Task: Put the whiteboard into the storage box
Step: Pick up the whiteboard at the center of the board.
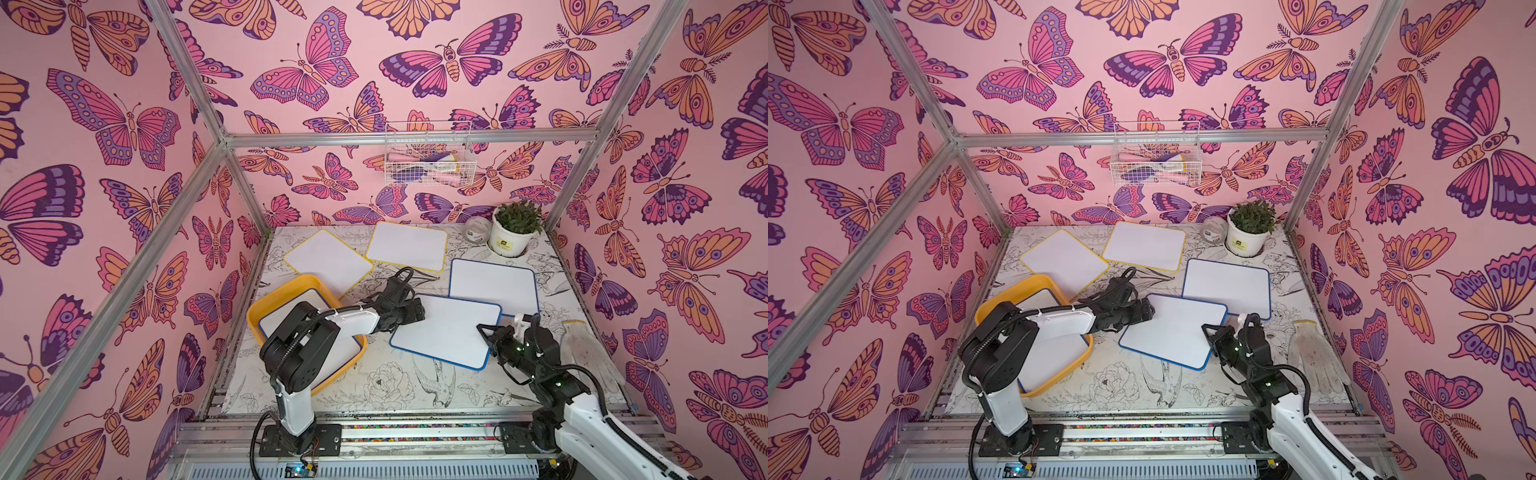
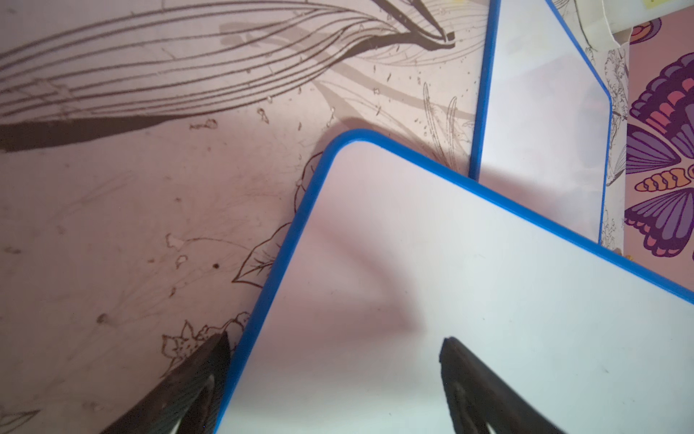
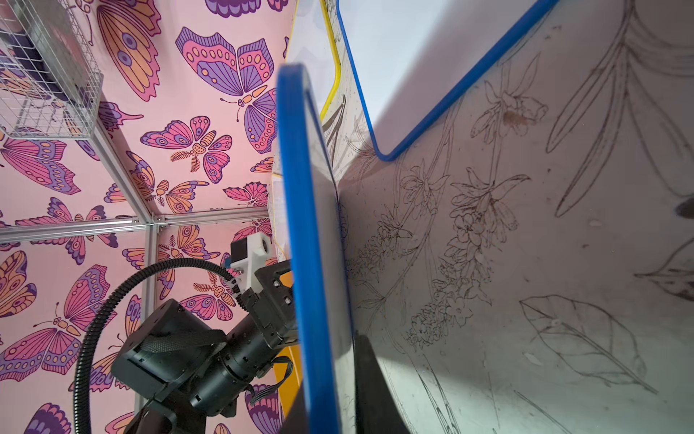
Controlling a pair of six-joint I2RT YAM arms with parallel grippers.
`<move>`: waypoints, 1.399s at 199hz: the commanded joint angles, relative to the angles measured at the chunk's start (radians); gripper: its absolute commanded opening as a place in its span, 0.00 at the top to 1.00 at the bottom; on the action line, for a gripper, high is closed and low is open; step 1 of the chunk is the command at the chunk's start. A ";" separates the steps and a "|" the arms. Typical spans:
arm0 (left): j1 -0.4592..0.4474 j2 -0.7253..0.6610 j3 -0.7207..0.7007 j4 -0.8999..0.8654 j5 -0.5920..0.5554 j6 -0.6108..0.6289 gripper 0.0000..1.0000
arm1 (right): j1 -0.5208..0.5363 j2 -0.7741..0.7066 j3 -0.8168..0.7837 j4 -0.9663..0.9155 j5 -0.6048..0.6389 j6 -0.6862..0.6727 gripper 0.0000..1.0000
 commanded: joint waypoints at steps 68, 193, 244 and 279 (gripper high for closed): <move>-0.029 -0.112 -0.014 -0.351 0.120 -0.046 0.10 | 0.001 -0.039 0.105 -0.018 0.003 -0.087 1.00; 0.102 -0.444 0.165 -0.709 0.012 0.078 0.10 | 0.001 0.047 0.418 -0.109 0.057 -0.287 1.00; 0.161 -0.499 0.122 -0.830 -0.066 0.144 0.10 | 0.001 0.135 0.478 -0.027 0.066 -0.293 1.00; 0.183 -0.551 0.062 -0.880 -0.103 0.159 0.10 | 0.007 0.179 0.494 0.034 0.092 -0.280 1.00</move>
